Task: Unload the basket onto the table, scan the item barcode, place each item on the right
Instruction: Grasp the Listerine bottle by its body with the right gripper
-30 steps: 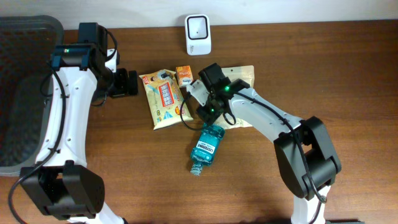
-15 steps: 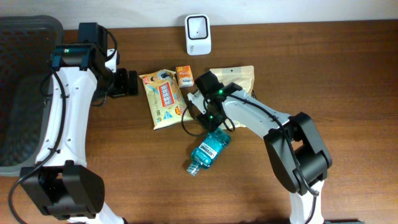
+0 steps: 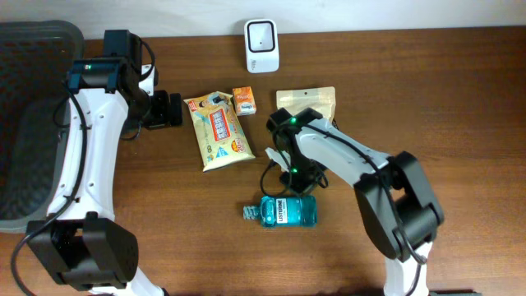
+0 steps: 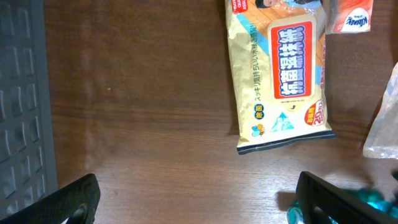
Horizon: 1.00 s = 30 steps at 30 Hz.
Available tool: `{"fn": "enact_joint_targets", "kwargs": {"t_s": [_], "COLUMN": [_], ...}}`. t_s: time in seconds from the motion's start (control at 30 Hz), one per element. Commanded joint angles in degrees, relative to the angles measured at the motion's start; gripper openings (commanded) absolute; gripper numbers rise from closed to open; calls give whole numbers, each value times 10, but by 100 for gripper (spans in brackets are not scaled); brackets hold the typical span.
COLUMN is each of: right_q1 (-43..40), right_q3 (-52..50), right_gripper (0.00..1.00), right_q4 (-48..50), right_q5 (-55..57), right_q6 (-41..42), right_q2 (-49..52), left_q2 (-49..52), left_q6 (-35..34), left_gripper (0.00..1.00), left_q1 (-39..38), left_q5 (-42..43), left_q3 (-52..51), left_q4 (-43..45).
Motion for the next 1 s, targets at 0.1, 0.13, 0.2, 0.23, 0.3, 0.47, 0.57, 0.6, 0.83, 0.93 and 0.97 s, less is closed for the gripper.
{"fn": "enact_joint_targets", "kwargs": {"t_s": [0.1, 0.13, 0.2, 0.23, 0.3, 0.47, 0.57, 0.6, 0.83, 0.93, 0.97], "right_q1": [8, 12, 23, 33, 46, 108, 148, 159, 179, 169, 165], "right_q3": [5, 4, 5, 4, 4, 4, 1, -2, -71, -97, -102], "right_gripper": [4, 4, 10, 36, 64, 93, 98, 99, 98, 98, 98], "right_q4": [-48, -38, -3, 6, 4, -9, -9, -9, 47, 85, 102], "right_q5": [-87, -88, -89, -89, -89, -73, -11, 12, 92, 106, 106], "right_q6": [-16, -31, -43, -56, -78, -165, -185, -193, -209, -209, -209], "right_q2": [-55, -55, -55, -55, -55, -55, -55, -55, -55, -55, -55], "left_q2": [-10, -10, -10, -10, -10, -10, -10, -10, -10, -10, -10], "left_q6": [1, 1, 1, 1, 1, 1, 1, 1, 1, 1, 1], "left_gripper": [99, 99, 99, 99, 99, 99, 99, 99, 99, 99, 99], "left_q1": [0, 0, 0, 0, 0, 0, 0, 0, 0, 0, 0], "left_q5": [-2, -2, -2, -2, -2, -2, -2, -2, -2, -2, -2], "left_q3": [-2, -2, -2, -2, -2, -2, -2, -2, -2, -2, -2], "left_q4": [1, 1, 1, 1, 1, 1, 1, 1, 1, 1, 1]}}
